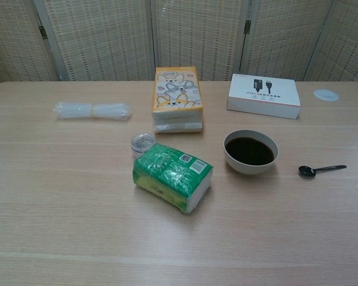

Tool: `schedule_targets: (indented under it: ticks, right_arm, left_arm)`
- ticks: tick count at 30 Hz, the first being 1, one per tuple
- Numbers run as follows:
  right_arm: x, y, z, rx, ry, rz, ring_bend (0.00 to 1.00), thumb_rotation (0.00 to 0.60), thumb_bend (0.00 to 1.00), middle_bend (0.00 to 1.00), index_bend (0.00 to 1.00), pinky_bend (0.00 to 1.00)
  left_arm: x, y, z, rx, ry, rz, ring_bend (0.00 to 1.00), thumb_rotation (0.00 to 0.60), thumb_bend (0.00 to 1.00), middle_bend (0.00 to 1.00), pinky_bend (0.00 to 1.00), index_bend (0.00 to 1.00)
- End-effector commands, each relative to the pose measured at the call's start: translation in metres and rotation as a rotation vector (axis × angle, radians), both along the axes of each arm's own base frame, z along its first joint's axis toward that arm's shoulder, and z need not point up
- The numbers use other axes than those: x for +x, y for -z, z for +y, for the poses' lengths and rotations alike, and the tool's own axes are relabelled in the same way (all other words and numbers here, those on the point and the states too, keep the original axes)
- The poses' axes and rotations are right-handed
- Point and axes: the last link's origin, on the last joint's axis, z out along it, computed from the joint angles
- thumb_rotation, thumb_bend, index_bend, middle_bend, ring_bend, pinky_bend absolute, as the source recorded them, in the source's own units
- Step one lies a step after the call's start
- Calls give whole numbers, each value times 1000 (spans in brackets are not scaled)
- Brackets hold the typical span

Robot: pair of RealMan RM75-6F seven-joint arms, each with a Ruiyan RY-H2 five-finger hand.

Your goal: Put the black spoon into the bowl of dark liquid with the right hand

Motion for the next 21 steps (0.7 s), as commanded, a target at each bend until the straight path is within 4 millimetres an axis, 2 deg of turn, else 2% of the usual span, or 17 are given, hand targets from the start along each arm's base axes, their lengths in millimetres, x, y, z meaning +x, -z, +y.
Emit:
schedule_targets:
  ticks: [1,4,11,21]
  right_arm:
    - [3,11,-14,57,-3,24,772,600,407,685,148,933]
    - [0,24,-25,128,20,42,848,600,477,729,182,993]
    - [-3,57,-48,264,56,59,984,600,641,834,200,1000]
    - [-6,88,-65,342,72,58,1000,600,705,883,205,1000]
  left_arm:
    - [0,0,-1,0,-3,1,121,600,136,143,155,182]
    - [-1,-1,-1,2,-6,0,121,600,136,143,155,182]
    - [0,-2,-2,6,-5,-2,121,600,136,143,155,183]
    - [0,-1,-4,-1,-13,2,121,600,136,143,155,183]
